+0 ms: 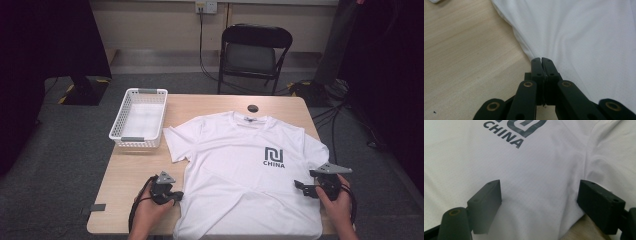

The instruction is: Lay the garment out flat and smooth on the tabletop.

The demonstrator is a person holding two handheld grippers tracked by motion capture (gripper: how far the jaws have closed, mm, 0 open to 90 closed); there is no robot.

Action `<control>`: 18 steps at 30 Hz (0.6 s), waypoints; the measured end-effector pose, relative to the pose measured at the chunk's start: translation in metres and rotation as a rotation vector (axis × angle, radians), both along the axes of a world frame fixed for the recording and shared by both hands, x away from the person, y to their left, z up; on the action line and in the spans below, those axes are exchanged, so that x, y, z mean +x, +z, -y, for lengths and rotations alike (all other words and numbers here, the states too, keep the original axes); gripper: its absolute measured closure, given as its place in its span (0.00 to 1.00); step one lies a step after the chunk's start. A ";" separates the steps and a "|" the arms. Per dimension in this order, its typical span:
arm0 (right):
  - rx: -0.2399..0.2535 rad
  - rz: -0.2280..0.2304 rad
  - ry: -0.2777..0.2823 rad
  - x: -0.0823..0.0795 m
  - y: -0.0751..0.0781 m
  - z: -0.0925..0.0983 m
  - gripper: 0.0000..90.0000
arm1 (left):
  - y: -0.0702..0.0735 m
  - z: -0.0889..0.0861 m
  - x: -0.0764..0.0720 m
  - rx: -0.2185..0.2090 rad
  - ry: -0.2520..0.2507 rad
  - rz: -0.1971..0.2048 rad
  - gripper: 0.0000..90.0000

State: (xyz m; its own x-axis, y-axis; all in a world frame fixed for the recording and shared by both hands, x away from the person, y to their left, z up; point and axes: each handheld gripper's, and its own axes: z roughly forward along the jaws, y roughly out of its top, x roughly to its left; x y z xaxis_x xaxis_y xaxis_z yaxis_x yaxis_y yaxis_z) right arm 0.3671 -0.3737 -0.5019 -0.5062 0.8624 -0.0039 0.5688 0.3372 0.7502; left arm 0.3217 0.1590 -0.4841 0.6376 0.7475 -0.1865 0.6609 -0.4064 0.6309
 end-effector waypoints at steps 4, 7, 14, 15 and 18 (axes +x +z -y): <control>0.001 -0.001 0.003 0.000 0.000 0.000 0.20 | 0.001 -0.002 -0.004 0.000 -0.008 -0.007 0.99; 0.001 -0.002 0.003 0.000 0.000 0.000 0.20 | 0.002 -0.004 -0.008 0.003 -0.018 -0.013 0.99; 0.001 -0.002 0.007 0.001 0.000 0.000 0.20 | 0.002 -0.013 -0.014 0.003 -0.025 -0.026 0.99; 0.001 -0.002 0.007 0.001 0.000 0.000 0.20 | 0.002 -0.014 -0.014 0.003 -0.024 -0.027 0.99; 0.002 -0.003 0.012 0.001 0.000 0.001 0.20 | 0.002 -0.018 -0.014 0.011 -0.022 -0.030 0.99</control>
State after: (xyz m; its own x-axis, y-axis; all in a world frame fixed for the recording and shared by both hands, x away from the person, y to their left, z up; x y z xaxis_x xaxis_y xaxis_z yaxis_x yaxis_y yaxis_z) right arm 0.3679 -0.3746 -0.5019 -0.5168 0.8561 -0.0010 0.5666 0.3430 0.7492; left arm 0.3078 0.1767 -0.4822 0.6485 0.7352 -0.1971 0.6699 -0.4283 0.6065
